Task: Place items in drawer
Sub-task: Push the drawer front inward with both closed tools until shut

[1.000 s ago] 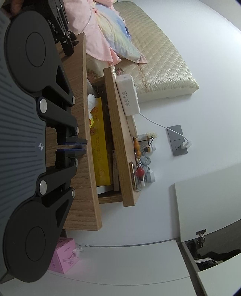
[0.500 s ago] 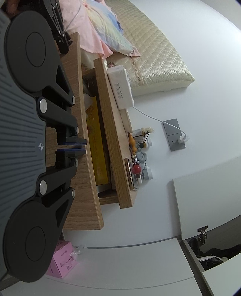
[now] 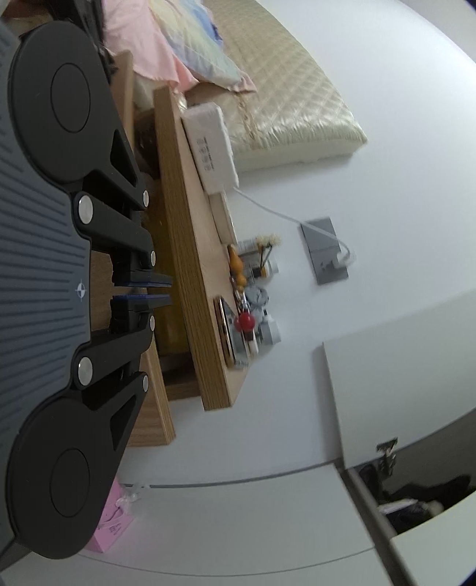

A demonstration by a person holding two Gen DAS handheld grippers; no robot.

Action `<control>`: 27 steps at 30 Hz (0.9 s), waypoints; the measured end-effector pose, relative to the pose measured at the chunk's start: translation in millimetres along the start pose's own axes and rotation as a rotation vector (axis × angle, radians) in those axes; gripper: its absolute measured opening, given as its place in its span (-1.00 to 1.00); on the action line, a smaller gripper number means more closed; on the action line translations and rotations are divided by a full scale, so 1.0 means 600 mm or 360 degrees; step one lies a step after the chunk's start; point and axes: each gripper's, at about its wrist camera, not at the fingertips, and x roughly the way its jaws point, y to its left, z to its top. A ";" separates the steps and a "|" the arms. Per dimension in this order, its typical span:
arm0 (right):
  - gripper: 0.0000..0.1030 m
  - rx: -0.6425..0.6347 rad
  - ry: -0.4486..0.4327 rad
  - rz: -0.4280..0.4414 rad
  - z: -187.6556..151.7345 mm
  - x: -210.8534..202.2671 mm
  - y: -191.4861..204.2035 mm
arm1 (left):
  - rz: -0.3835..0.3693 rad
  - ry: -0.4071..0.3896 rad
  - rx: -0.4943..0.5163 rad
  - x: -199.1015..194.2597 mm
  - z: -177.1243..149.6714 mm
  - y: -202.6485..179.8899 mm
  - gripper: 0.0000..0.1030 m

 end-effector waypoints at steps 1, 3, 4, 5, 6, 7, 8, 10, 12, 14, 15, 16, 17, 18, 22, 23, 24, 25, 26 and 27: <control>-0.91 -0.0017 0.0012 0.0016 -0.003 -0.004 0.006 | -0.0001 0.0001 -0.0004 0.001 0.000 0.000 -0.95; -0.91 -0.0011 0.0057 0.0032 -0.014 -0.010 0.013 | -0.0003 0.0004 -0.0021 0.004 0.002 0.001 -0.95; -0.91 0.0005 0.0093 0.0032 -0.018 -0.007 0.014 | -0.0001 0.0005 -0.0026 0.005 0.002 0.001 -0.95; -0.91 0.0020 0.0127 0.0030 -0.022 -0.004 0.015 | 0.0002 0.0005 -0.0028 0.006 0.003 0.000 -0.95; -0.91 0.0029 0.0145 0.0011 -0.024 0.000 0.014 | 0.0004 0.0005 -0.0031 0.007 0.003 0.000 -0.95; -0.91 0.0035 0.0145 -0.0003 -0.024 0.003 0.011 | 0.0004 0.0005 -0.0034 0.008 0.003 0.000 -0.95; -0.91 0.0040 0.0139 -0.0015 -0.022 0.007 0.008 | 0.0004 0.0006 -0.0038 0.009 0.004 0.000 -0.95; -0.95 0.0049 0.0116 -0.0034 -0.018 0.013 0.002 | 0.0007 0.0022 0.0004 0.015 0.008 -0.002 -0.95; -0.95 0.0049 0.0115 -0.0043 -0.017 0.019 0.002 | -0.0003 0.0043 0.0016 0.022 0.014 0.000 -0.94; -0.95 0.0055 0.0107 -0.0056 -0.016 0.026 -0.002 | -0.0023 0.0059 -0.0013 0.030 0.018 0.006 -0.94; -0.95 0.0065 0.0106 -0.0067 -0.015 0.031 -0.005 | -0.0027 0.0063 -0.0019 0.035 0.019 0.007 -0.94; -0.95 0.0074 0.0105 -0.0077 -0.015 0.035 -0.008 | -0.0026 0.0064 -0.0017 0.040 0.020 0.007 -0.94; -0.95 0.0076 0.0105 -0.0075 -0.014 0.039 -0.011 | -0.0020 0.0061 -0.0010 0.045 0.020 0.006 -0.94; -0.95 0.0065 0.0106 -0.0081 -0.014 0.044 -0.012 | -0.0014 0.0055 0.0000 0.049 0.020 0.004 -0.94; -0.95 -0.0030 0.0135 -0.0063 -0.016 0.068 -0.006 | 0.0036 0.0025 0.0071 0.069 0.015 -0.008 -0.94; -0.95 -0.0053 0.0129 -0.0075 -0.018 0.072 -0.005 | 0.0053 0.0021 0.0091 0.074 0.014 -0.012 -0.94; -0.95 -0.0054 0.0128 -0.0082 -0.019 0.076 -0.005 | 0.0065 0.0022 0.0103 0.078 0.015 -0.016 -0.94; -0.95 -0.0048 0.0130 -0.0087 -0.019 0.080 -0.007 | 0.0071 0.0026 0.0104 0.083 0.016 -0.018 -0.94; -0.95 -0.0043 0.0131 -0.0092 -0.019 0.084 -0.009 | 0.0068 0.0035 0.0090 0.088 0.018 -0.017 -0.94; -0.95 -0.0046 0.0128 -0.0098 -0.019 0.089 -0.011 | 0.0064 0.0041 0.0078 0.094 0.020 -0.015 -0.94</control>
